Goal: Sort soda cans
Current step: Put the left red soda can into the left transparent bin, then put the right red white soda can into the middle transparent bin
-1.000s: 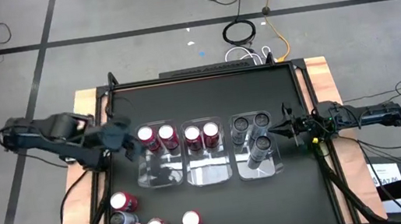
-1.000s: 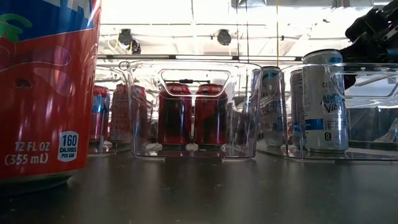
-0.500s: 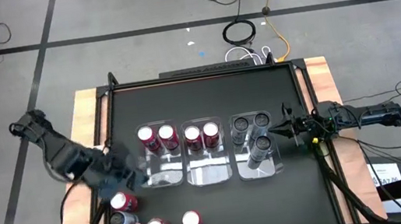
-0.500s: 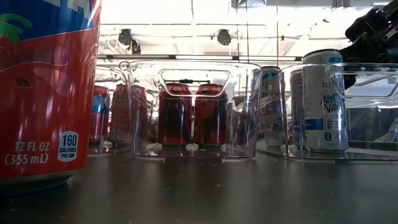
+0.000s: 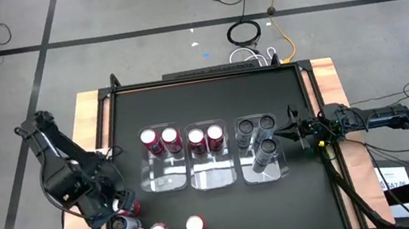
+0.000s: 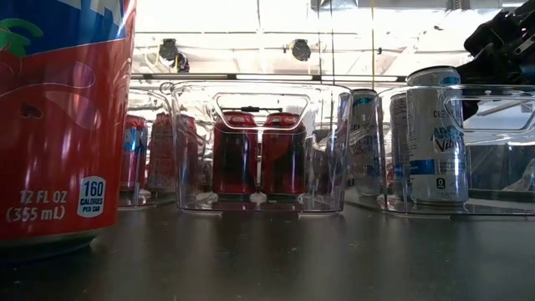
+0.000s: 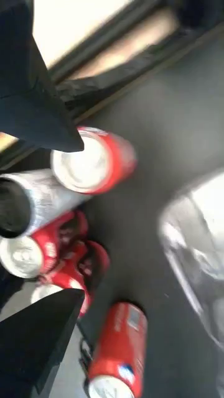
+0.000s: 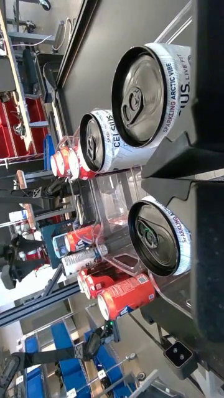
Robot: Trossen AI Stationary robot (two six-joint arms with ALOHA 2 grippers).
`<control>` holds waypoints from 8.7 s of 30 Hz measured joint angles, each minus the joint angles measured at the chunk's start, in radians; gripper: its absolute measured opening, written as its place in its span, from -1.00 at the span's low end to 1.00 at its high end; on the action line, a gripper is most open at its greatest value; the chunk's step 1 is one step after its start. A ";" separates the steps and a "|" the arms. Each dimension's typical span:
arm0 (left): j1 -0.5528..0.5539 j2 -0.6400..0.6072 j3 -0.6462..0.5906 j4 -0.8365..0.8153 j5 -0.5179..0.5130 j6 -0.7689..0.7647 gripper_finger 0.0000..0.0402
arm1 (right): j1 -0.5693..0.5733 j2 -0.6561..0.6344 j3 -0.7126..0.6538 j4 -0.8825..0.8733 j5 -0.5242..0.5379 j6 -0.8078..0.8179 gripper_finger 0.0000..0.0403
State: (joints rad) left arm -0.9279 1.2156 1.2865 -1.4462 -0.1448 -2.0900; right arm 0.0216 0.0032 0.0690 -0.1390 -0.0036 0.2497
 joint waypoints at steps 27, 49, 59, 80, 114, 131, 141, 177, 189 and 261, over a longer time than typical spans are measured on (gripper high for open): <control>0.000 0.076 -0.204 0.191 0.142 0.064 0.91 | 0.000 0.000 0.000 0.000 0.000 0.000 -0.98; 0.004 0.061 -0.210 0.184 0.146 0.091 0.91 | 0.000 0.000 0.000 0.000 0.000 0.000 -0.98; 0.005 0.059 -0.172 0.071 0.144 0.108 0.91 | 0.000 0.000 0.000 0.000 0.000 0.000 -0.98; 0.004 0.058 -0.413 0.359 0.227 0.136 0.91 | 0.000 0.000 0.000 0.000 0.000 0.000 -0.98; 0.006 0.050 -0.145 -0.136 0.111 0.165 0.56 | 0.000 0.000 0.000 0.000 0.000 0.000 -0.98; 0.221 -0.134 -0.018 -0.130 -0.219 0.432 0.57 | 0.000 0.000 0.000 0.000 0.000 0.000 -0.98; 0.546 -0.104 -0.021 0.020 -0.082 0.929 0.57 | 0.000 0.000 0.000 0.000 0.000 0.000 -0.98; 0.843 0.116 -0.352 0.340 0.093 1.479 0.75 | 0.000 0.000 0.000 0.000 0.000 0.000 -0.98; 0.843 0.120 -0.352 0.390 0.087 1.472 0.77 | 0.000 0.000 0.000 0.000 0.000 0.000 -0.98; -0.052 0.112 0.208 -0.017 -0.065 0.243 0.91 | 0.000 0.000 0.000 0.000 0.000 0.000 -0.98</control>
State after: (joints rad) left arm -0.9802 1.3273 1.4947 -1.4627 -0.2103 -1.8470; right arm 0.0215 0.0029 0.0692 -0.1390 -0.0032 0.2493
